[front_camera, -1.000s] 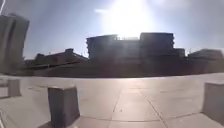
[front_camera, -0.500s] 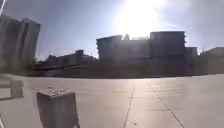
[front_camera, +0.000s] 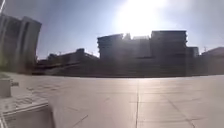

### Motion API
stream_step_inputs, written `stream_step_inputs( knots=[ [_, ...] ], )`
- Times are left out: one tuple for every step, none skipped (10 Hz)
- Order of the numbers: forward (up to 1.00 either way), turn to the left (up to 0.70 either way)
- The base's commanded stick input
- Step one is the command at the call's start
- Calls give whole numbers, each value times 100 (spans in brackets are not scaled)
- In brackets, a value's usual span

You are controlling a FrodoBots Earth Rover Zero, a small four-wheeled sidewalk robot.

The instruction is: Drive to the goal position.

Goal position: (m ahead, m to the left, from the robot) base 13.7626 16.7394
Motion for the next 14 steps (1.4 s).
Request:
stream_step_inputs(
  knots=[
    [100,-9],
    [100,25],
    [100,56],
    [100,71],
    [100,71],
    [100,71],
    [100,62],
    [100,36],
    [100,31],
    [100,31],
    [100,31],
    [100,31],
    [100,31],
    [100,31]
  ],
)
